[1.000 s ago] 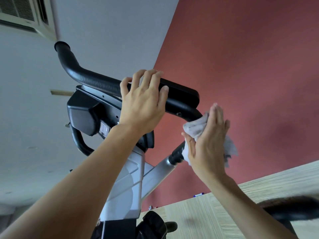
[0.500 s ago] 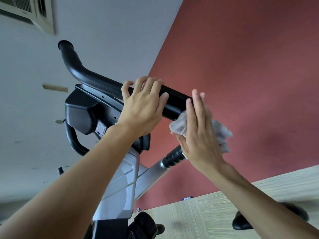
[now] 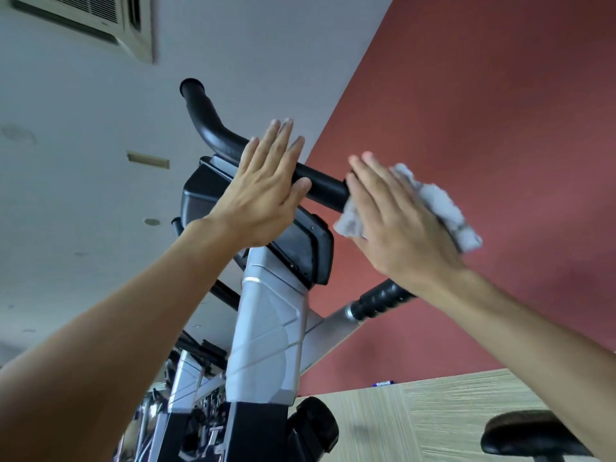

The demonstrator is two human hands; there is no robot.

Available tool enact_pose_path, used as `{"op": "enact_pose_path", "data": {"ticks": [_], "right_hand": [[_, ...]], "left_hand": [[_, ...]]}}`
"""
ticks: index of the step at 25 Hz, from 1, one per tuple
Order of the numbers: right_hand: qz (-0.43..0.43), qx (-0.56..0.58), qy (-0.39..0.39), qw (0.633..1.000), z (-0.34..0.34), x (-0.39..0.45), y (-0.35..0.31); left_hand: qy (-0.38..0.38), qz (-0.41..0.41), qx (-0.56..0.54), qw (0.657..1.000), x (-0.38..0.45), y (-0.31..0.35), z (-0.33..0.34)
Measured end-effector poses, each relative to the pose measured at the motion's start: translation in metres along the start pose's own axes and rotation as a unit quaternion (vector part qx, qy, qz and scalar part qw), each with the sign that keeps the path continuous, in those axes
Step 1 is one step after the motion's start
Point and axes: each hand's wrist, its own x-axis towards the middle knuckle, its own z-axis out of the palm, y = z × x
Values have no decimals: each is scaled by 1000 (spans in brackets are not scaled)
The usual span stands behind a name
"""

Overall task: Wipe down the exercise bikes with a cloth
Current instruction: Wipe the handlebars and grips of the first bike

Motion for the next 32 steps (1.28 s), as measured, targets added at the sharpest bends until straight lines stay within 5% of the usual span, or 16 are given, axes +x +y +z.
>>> {"op": "enact_pose_path", "data": {"ticks": [3, 7, 12, 19, 26, 32], "right_hand": [[-45, -10, -15, 999, 5, 51, -12], [-3, 1, 11, 1000, 2, 17, 2], [37, -11, 40, 998, 2, -7, 7], [-28, 16, -11, 999, 9, 82, -26], [11, -32, 25, 999, -2, 5, -2], [28, -40, 25, 998, 20, 88, -48]], "left_hand": [[-2, 8, 11, 1000, 0, -2, -6], [31, -14, 35, 999, -12, -13, -10], [38, -22, -62, 997, -19, -28, -5], [63, -36, -73, 995, -19, -25, -4], [-26, -31, -23, 999, -37, -62, -39], [-25, -75, -103, 991, -33, -47, -29]]}}
